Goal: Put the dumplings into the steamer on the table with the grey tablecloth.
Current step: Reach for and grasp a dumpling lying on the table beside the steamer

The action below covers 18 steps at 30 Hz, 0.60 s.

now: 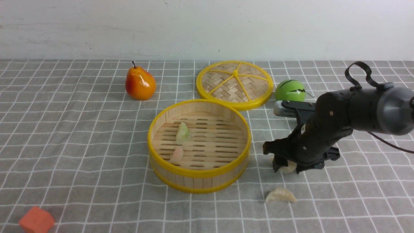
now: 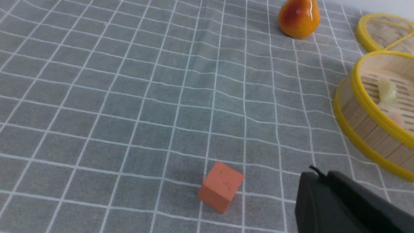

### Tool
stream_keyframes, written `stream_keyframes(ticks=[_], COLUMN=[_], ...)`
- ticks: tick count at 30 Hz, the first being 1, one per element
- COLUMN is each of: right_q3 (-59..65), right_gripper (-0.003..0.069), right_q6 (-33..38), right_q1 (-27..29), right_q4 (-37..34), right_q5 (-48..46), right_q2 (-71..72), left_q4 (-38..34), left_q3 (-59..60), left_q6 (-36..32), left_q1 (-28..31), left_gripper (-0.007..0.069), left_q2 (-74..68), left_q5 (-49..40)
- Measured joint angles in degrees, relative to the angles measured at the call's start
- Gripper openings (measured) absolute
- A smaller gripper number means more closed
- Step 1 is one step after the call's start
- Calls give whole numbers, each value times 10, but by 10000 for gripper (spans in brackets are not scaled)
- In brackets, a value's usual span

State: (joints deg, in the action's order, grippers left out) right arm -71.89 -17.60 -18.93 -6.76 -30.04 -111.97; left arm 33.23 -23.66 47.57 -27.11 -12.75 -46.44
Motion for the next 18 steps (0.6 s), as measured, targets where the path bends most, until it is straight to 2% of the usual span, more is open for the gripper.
stream_keyframes(ticks=[3,8,18], right_q3=[0,-2,-1], right_gripper=[392,227,211], right_q6=[56,111,150], right_q1=[0,0,0], right_q4=[-7,-18,-11], right_q5=[7,0,-42], right_q2=[-1,-1,26], left_q4=[3,13,18], left_q3=[23,32,33], left_q6=[-6,-10,-10], left_q1=[0,0,0], left_gripper=[27,31,39], left_q2=[0,0,0], left_q5=[36,55,57])
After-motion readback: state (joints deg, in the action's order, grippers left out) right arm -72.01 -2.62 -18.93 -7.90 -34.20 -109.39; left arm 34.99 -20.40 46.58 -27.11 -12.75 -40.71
